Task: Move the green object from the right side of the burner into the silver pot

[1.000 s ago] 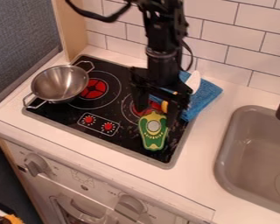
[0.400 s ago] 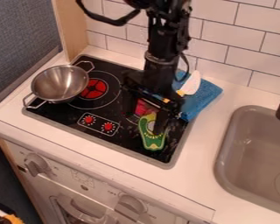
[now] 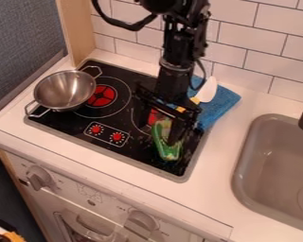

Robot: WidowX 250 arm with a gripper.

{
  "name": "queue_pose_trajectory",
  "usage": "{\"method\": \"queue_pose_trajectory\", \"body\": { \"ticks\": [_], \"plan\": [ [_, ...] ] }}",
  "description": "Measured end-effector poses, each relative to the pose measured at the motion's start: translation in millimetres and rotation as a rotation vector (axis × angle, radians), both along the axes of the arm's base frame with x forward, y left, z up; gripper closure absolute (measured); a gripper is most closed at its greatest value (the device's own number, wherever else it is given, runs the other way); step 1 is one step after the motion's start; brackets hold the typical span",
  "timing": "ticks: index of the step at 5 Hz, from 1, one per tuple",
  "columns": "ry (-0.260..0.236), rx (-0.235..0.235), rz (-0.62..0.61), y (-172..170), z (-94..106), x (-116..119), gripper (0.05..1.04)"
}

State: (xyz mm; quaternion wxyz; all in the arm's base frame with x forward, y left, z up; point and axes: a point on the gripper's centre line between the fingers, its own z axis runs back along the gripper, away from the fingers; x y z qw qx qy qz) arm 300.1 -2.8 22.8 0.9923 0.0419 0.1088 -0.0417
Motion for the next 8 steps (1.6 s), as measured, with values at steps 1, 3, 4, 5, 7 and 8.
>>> {"method": "queue_pose_trajectory", "body": {
  "ticks": [1, 3, 4, 5, 7, 8],
  "plan": [
    [0.015, -0.016, 0.024, 3.3, -5.5, 2.5, 0.084],
    [0.022, -0.05, 0.041, 7.2, -7.6, 2.4, 0.423],
    [-0.003, -0.076, 0.077, 9.8, -6.9, 5.8, 0.549],
    [-0.07, -0.117, 0.068, 11.6, -1.8, 8.9, 0.577],
    [-0.27, -0.016, 0.183, 82.4, 70.5, 14.0, 0.58],
    [-0.267, 0.015, 0.267, 110.2, 75.7, 7.3, 0.58]
  ]
}}
